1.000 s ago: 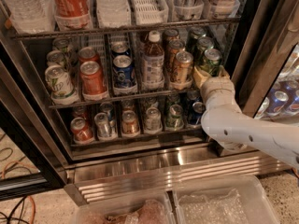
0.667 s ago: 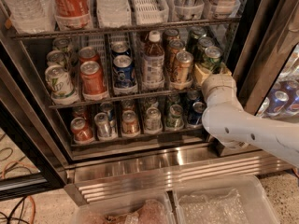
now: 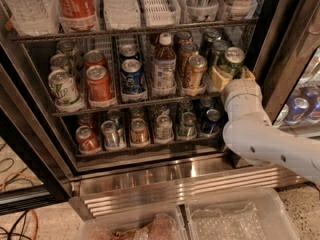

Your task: Pick green can from middle shelf of fridge

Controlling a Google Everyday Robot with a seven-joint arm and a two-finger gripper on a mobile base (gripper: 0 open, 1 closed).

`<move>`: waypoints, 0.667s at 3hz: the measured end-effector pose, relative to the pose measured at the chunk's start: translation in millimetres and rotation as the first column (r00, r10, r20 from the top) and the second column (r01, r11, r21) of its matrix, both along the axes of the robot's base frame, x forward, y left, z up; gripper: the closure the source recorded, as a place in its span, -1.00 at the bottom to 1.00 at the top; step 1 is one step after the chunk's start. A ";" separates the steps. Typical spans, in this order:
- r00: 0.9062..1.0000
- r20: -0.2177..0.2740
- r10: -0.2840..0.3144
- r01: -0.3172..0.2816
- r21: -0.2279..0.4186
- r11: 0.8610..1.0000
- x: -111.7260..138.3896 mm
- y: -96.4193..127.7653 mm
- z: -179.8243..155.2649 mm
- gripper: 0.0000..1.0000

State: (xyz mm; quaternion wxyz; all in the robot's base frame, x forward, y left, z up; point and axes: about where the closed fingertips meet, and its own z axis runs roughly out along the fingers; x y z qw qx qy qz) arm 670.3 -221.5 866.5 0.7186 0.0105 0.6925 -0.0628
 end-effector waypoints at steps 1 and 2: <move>0.999 -0.007 0.053 -0.053 0.014 0.999 -31.8 9.7 -0.9 1.00; 0.993 -0.023 0.113 -0.113 0.013 0.994 -63.8 18.4 -4.5 1.00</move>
Offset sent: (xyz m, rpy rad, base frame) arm -0.1046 0.0270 -0.0146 0.0075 0.0524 0.1879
